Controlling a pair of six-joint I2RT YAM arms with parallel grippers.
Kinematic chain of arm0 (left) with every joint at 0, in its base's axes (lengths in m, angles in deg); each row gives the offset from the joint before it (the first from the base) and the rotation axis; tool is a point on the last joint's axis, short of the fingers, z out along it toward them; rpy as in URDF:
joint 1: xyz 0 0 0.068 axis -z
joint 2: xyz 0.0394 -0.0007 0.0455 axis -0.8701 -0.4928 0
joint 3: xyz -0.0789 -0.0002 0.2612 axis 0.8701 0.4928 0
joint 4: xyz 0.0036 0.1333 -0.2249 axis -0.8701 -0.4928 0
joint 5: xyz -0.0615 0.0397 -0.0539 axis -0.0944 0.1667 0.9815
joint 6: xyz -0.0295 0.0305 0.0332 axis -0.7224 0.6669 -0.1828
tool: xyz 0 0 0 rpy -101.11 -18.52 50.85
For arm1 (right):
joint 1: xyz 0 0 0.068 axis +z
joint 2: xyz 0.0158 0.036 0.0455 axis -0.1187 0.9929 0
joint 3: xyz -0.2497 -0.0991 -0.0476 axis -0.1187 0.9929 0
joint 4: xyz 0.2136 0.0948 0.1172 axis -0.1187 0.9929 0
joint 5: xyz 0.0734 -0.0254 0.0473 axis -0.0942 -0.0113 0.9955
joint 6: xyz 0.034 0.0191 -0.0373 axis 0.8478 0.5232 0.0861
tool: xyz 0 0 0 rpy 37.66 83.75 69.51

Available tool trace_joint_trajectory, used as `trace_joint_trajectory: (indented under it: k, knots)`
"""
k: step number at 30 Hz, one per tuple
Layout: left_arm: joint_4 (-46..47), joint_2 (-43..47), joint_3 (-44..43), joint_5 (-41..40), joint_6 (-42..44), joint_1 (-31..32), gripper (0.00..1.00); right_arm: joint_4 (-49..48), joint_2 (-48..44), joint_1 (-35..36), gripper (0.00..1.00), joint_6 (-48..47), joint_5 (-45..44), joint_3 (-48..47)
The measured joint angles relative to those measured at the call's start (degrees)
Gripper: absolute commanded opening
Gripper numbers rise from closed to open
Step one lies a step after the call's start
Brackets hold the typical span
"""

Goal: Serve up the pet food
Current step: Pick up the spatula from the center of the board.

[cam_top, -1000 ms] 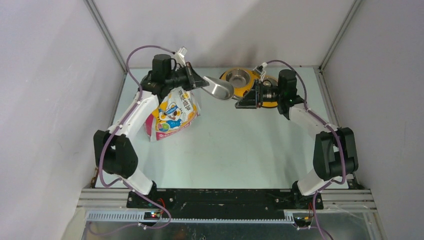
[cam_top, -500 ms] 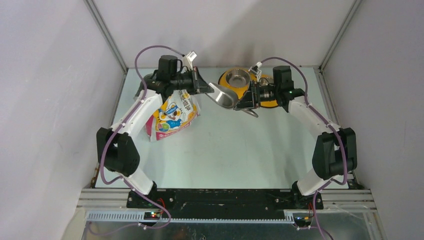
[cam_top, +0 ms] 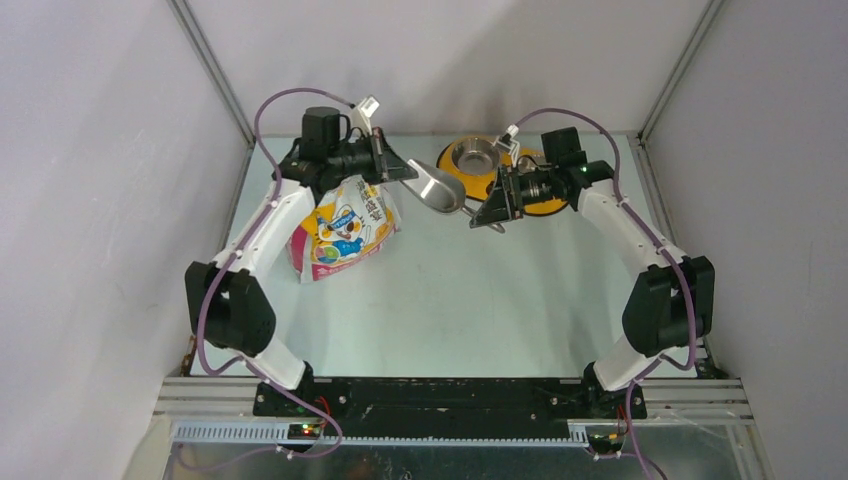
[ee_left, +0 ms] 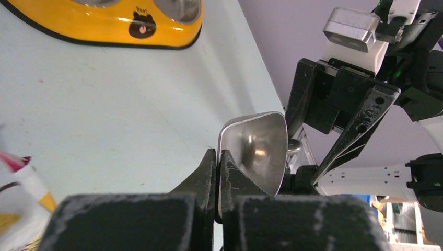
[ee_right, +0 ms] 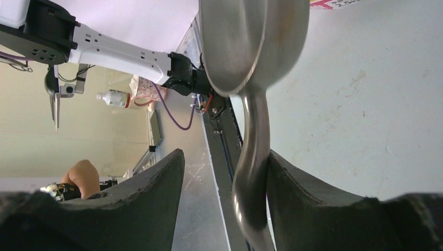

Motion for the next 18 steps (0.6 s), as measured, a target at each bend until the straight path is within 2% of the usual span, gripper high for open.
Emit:
trace_joint_trajectory:
  k: [5, 9, 18]
  knots:
    - [1.6, 0.9, 0.2, -0.1, -0.1, -1.1, 0.0, 10.3, 1.7, -0.5, 0.54, -6.8, 1.0, -4.4]
    - [2.2, 1.2, 1.2, -0.2, -0.2, -0.5, 0.0, 14.7, 2.0, 0.5, 0.52, -8.0, 1.9, -4.8]
    - [3.2, 3.3, 2.3, -1.8, 0.3, 0.8, 0.0, 7.8, 2.0, 1.0, 0.5, 3.3, 2.8, -2.3]
